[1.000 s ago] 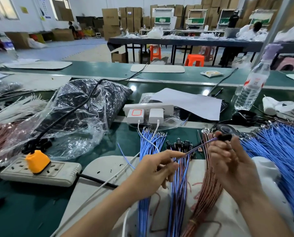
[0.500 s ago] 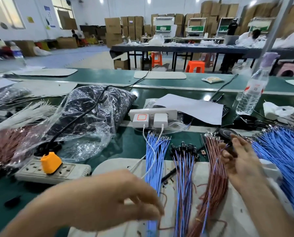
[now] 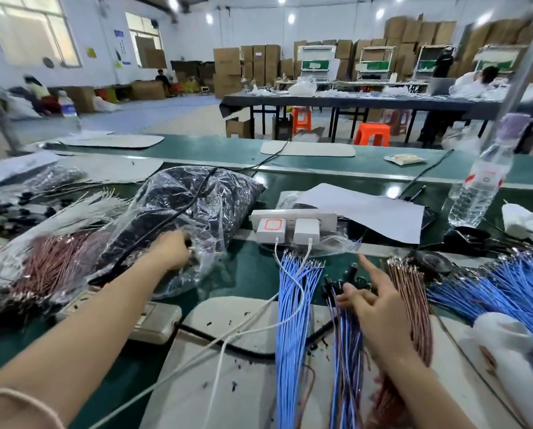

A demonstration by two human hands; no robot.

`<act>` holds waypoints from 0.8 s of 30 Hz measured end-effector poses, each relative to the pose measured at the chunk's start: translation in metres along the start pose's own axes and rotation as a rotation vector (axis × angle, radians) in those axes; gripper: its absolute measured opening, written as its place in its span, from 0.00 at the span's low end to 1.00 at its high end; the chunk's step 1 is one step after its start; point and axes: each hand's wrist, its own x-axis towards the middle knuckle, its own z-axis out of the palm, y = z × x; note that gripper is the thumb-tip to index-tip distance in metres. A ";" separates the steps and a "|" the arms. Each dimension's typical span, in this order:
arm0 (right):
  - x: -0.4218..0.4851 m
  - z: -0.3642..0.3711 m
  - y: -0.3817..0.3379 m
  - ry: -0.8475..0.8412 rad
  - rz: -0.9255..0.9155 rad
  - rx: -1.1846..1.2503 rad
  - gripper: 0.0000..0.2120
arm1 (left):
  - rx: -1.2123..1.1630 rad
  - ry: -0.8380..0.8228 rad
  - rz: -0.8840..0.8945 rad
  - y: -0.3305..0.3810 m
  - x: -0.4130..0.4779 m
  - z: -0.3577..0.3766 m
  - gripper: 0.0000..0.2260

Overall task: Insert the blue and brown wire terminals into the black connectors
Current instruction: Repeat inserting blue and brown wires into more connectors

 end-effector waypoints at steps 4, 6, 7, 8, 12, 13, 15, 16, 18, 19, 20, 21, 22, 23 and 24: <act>-0.005 0.000 -0.004 0.142 -0.275 -0.283 0.23 | -0.067 0.045 -0.027 -0.010 0.015 0.012 0.23; -0.009 0.002 -0.010 0.151 -0.406 -0.398 0.16 | -0.058 0.069 -0.033 -0.006 0.023 0.017 0.26; -0.012 0.001 -0.013 0.122 -0.448 -0.447 0.12 | -0.061 0.083 -0.022 -0.004 0.024 0.019 0.27; -0.014 0.002 -0.014 0.073 -0.486 -0.490 0.08 | -0.083 0.094 -0.018 -0.002 0.025 0.019 0.28; -0.024 0.009 -0.015 -0.242 -0.514 -0.698 0.01 | -0.052 0.133 0.017 0.005 0.026 0.018 0.21; -0.027 0.013 -0.015 -0.347 -0.466 -0.757 0.04 | -0.009 0.141 0.038 0.006 0.026 0.015 0.18; -0.032 0.020 -0.016 -0.480 -0.383 -0.849 0.10 | 0.045 0.143 0.060 0.005 0.023 0.005 0.16; -0.034 0.022 -0.019 -0.495 -0.323 -0.869 0.14 | 0.080 0.134 0.070 0.005 0.019 -0.001 0.15; -0.035 0.024 -0.024 -0.453 -0.210 -0.864 0.18 | 0.151 0.098 0.094 0.010 0.013 -0.015 0.13; -0.036 0.025 -0.027 -0.430 -0.176 -0.848 0.18 | 0.212 0.066 0.110 0.013 0.008 -0.022 0.11; -0.036 0.026 -0.029 -0.414 -0.132 -0.822 0.16 | 0.264 0.035 0.117 0.016 0.000 -0.029 0.08; -0.035 0.026 -0.030 -0.404 -0.076 -0.775 0.14 | 0.280 0.009 0.105 0.021 -0.009 -0.036 0.03; -0.035 0.026 -0.032 -0.395 -0.013 -0.707 0.14 | 0.270 -0.006 0.089 0.027 -0.017 -0.043 0.01; -0.036 0.026 -0.033 -0.391 0.047 -0.636 0.13 | 0.255 -0.007 0.094 0.036 -0.024 -0.050 0.01; -0.037 0.025 -0.033 -0.383 0.102 -0.576 0.14 | 0.202 0.028 0.153 0.046 -0.032 -0.056 0.02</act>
